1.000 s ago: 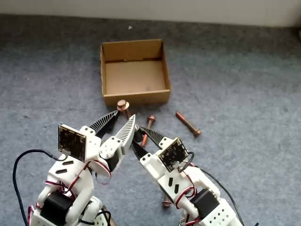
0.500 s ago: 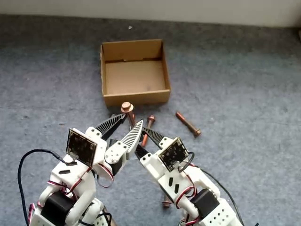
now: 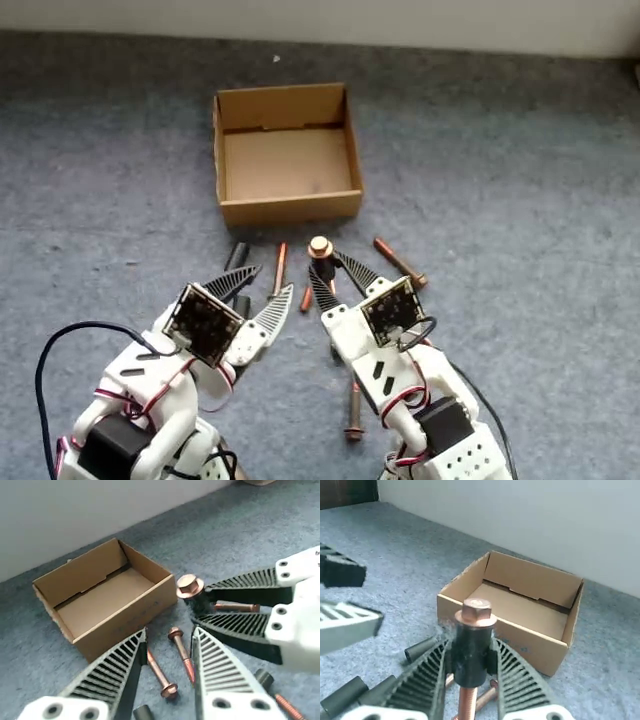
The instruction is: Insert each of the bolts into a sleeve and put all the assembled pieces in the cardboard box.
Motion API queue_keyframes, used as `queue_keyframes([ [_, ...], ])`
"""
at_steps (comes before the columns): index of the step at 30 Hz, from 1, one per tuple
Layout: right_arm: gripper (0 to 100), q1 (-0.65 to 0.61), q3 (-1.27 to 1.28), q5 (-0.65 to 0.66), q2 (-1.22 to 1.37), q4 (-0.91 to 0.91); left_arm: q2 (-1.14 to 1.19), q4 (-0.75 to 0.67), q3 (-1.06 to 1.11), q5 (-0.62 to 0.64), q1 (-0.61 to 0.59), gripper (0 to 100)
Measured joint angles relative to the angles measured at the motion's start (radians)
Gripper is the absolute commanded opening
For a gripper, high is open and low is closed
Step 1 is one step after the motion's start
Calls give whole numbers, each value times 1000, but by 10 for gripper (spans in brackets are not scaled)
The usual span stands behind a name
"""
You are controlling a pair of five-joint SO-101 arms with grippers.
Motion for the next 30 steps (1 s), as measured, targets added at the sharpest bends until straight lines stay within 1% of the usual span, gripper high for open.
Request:
queue_keyframes([
  [2, 4, 2, 0, 0, 0, 0, 2, 34, 0, -34, -46, 164],
  [4, 4, 14, 0, 0, 0, 0, 0, 41, 0, -48, -127, 164],
  [9, 4, 72, 0, 0, 0, 0, -5, 48, 12, -52, -408, 164],
  [12, 4, 92, 0, 0, 0, 17, -5, 48, 86, -52, -560, 165],
  [14, 4, 94, 0, 0, 0, 34, -5, 48, 166, -52, -640, 165],
  [17, 4, 95, 0, 0, 0, 55, -5, 15, 295, -52, -700, 165],
  [21, 4, 95, 0, 0, 0, 132, -2, -89, 437, -52, -733, 165],
  [25, 4, 98, -49, -17, 3, 218, -5, -129, 443, -54, -743, 167],
  [27, 4, 97, -133, -21, 32, 239, -5, -133, 445, -54, -743, 167],
  [30, 4, 97, -292, -23, 161, 239, -5, -133, 445, -54, -743, 167],
])
